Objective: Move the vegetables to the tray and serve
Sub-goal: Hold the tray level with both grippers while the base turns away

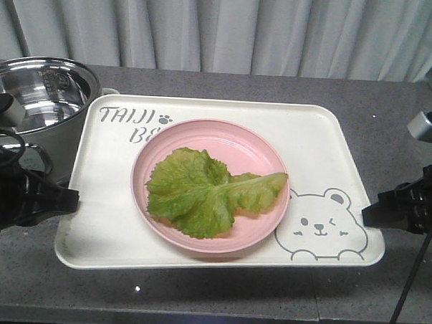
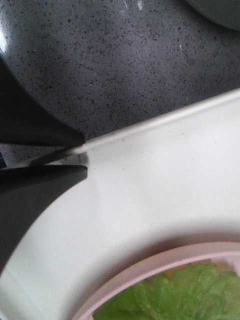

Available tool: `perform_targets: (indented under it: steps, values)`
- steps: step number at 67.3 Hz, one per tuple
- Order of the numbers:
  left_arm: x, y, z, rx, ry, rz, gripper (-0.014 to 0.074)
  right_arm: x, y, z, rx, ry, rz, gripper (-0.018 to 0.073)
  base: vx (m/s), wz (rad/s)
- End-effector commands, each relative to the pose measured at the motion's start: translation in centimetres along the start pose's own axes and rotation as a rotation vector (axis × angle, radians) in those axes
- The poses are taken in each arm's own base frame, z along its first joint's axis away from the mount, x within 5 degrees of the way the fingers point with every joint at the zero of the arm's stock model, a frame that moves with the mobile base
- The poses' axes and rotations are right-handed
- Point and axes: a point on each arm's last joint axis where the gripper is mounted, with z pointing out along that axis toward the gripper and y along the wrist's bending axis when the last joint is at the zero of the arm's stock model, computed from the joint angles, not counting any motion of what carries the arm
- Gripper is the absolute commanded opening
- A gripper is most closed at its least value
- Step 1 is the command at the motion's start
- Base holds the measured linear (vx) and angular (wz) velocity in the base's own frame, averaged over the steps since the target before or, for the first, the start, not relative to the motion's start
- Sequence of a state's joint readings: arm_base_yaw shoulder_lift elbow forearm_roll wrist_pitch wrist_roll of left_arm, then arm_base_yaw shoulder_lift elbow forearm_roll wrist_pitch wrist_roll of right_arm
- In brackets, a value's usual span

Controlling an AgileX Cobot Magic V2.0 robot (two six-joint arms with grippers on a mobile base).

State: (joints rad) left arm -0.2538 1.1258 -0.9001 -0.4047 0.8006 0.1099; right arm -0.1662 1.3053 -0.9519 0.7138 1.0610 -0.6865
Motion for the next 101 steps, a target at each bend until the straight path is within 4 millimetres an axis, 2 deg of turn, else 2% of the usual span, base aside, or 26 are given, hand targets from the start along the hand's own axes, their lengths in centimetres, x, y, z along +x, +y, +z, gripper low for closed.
perform_targets:
  steps: [1,62,101]
  values:
    - [-0.72,-0.79,-1.17,0.025,-0.073,0.053,-0.0006,-0.85,1.25,-1.25,-0.032,-0.076,-0.043,-0.0006,0.0,0.0]
    - [-0.72,-0.79,-1.17,0.025,-0.073,0.053,-0.0006,-0.85,1.25,-1.25,-0.032,-0.076,-0.043,-0.0006,0.0,-0.01]
    - [-0.72,-0.79,-1.17,0.025,-0.073,0.053,-0.0006,-0.85,1.25,-1.25,-0.032,-0.076,-0.043,-0.0006,-0.01,-0.17]
